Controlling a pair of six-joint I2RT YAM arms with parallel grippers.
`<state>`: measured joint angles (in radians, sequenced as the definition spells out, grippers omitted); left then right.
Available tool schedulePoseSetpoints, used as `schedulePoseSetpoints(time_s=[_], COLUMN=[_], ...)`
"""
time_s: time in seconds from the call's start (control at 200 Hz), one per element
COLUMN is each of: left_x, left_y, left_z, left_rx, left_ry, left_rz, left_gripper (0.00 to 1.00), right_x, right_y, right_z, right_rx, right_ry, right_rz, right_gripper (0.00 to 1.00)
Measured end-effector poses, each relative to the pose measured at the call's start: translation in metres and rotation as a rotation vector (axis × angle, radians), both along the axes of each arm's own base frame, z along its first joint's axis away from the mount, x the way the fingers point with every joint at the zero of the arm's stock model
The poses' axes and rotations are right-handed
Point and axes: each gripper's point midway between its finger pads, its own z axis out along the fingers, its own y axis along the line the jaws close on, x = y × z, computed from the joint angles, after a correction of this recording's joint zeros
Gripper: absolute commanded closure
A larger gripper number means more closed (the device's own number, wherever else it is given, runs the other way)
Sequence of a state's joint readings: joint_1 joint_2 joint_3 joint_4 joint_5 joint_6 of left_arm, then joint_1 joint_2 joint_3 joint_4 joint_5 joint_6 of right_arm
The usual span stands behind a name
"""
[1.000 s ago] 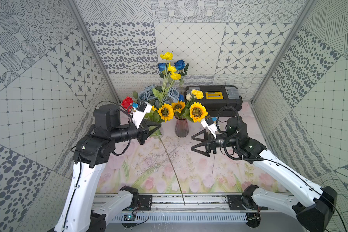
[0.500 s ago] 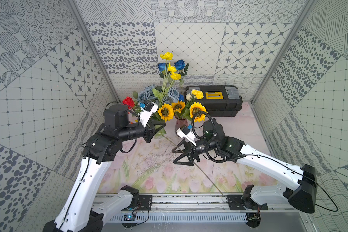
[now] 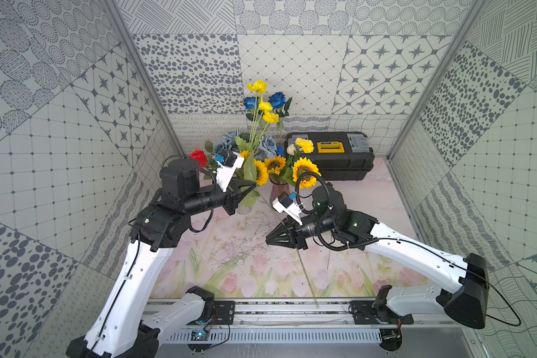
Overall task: Pick out yellow flowers from the vase
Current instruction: Pick up the flower from the vase, then place the flower at the center of the board.
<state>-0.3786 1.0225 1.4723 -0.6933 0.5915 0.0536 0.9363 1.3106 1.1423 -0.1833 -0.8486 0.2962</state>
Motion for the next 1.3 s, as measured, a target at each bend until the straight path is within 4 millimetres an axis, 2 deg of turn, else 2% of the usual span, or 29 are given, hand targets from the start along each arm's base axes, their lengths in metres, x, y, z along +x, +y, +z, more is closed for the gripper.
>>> schedulePoseSetpoints(time_s=[0.04, 0.075, 0.095, 0.37, 0.585, 0.755, 0.916, 1.016, 1.116, 1.216, 1.296], left_x=[0.000, 0.000, 0.000, -0.003, -0.002, 0.011, 0.021, 0.025, 0.030, 0.034, 0.038], left_y=[0.000, 0.001, 0.001, 0.012, 0.042, 0.064, 0.076, 0.081, 0.083, 0.084, 0.085], left_z=[0.001, 0.002, 0.002, 0.016, 0.028, 0.033, 0.031, 0.027, 0.025, 0.021, 0.017], left_rx=[-0.001, -0.002, -0.003, -0.044, -0.096, -0.107, -0.103, -0.094, -0.085, -0.075, -0.066], left_ry=[-0.004, -0.009, -0.011, -0.086, -0.198, -0.236, -0.240, -0.235, -0.229, -0.220, -0.212], left_rz=[0.003, 0.005, 0.007, 0.073, 0.260, 0.413, 0.500, 0.535, 0.557, 0.575, 0.585], left_gripper=[0.40, 0.07, 0.02, 0.02, 0.02, 0.02, 0.02, 0.02, 0.02, 0.02, 0.02], right_x=[0.000, 0.000, 0.000, 0.003, 0.003, -0.001, 0.006, 0.028, 0.069, 0.116, 0.148], right_y=[0.000, 0.000, 0.000, 0.001, -0.001, -0.014, -0.048, -0.080, -0.115, -0.158, -0.189], right_z=[0.000, 0.000, 0.000, 0.000, 0.011, 0.050, 0.099, 0.119, 0.113, 0.086, 0.044], right_rx=[0.000, 0.000, 0.000, 0.002, 0.034, 0.123, 0.236, 0.274, 0.240, 0.159, 0.055], right_ry=[0.000, -0.001, -0.002, -0.022, -0.054, -0.151, -0.330, -0.412, -0.415, -0.354, -0.260], right_rz=[-0.001, -0.002, -0.002, -0.016, -0.021, -0.050, -0.237, -0.453, -0.692, -0.938, -1.103], right_gripper=[0.96, 0.98, 0.99, 1.00, 1.00, 1.00, 1.00, 1.00, 1.00, 1.00, 1.00])
